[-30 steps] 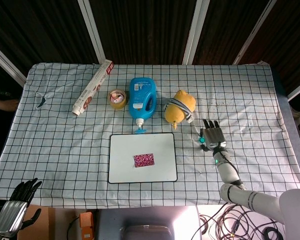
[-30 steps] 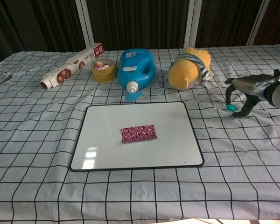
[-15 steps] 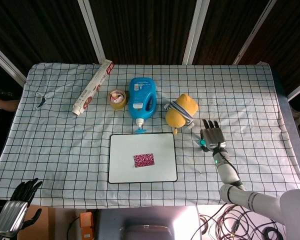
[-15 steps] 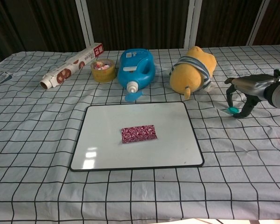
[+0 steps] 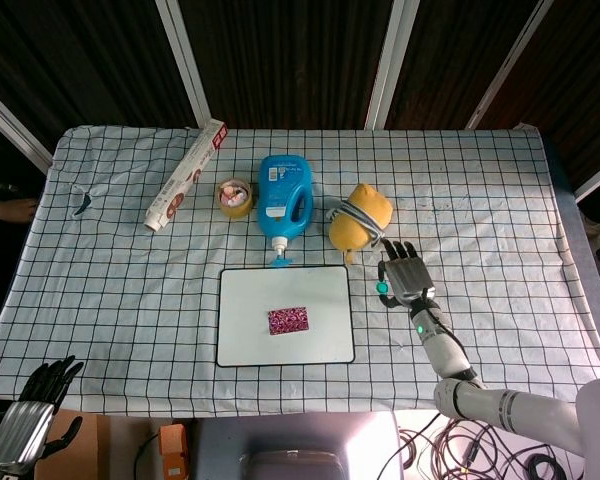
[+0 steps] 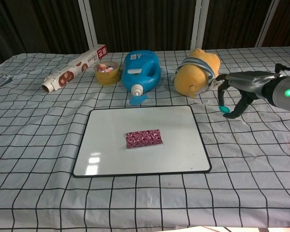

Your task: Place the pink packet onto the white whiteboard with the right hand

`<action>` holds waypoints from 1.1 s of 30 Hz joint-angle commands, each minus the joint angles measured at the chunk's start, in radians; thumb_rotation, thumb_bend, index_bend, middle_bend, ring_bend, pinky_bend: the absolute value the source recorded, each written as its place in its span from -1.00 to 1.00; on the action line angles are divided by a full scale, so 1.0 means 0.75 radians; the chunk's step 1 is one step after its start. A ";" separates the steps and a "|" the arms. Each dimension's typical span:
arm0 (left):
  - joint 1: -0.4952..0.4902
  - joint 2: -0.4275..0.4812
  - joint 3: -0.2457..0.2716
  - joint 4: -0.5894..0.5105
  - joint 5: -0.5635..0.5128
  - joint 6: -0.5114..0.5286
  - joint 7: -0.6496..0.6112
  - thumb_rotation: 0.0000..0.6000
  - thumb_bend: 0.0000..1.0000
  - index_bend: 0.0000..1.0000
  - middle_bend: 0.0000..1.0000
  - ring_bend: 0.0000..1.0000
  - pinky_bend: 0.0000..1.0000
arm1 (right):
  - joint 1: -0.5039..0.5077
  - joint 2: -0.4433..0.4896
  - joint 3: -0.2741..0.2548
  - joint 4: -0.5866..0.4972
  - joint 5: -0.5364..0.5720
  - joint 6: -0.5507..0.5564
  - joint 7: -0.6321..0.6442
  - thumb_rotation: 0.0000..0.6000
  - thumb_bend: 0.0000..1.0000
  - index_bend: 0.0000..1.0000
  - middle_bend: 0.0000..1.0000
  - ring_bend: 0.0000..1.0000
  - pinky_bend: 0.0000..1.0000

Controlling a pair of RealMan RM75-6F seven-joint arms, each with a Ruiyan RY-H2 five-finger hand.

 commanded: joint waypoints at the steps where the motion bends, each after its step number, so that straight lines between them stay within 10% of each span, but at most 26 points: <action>1: 0.001 -0.001 0.001 0.002 0.002 0.002 -0.001 1.00 -0.26 -1.00 -1.00 -1.00 -1.00 | 0.026 -0.008 0.023 -0.110 -0.027 0.053 -0.034 1.00 -0.55 0.01 -1.00 -1.00 -0.96; 14: 0.045 0.005 0.004 0.070 0.002 0.085 -0.102 1.00 -0.26 -1.00 -1.00 -1.00 -1.00 | 0.239 -0.481 0.067 -0.110 0.052 0.304 -0.451 1.00 -0.55 0.00 -1.00 -1.00 -0.96; 33: 0.060 0.003 0.001 0.094 0.011 0.111 -0.134 1.00 -0.26 -1.00 -1.00 -1.00 -1.00 | 0.245 -0.545 0.069 -0.031 0.125 0.298 -0.547 1.00 -0.55 -0.25 -1.00 -1.00 -0.97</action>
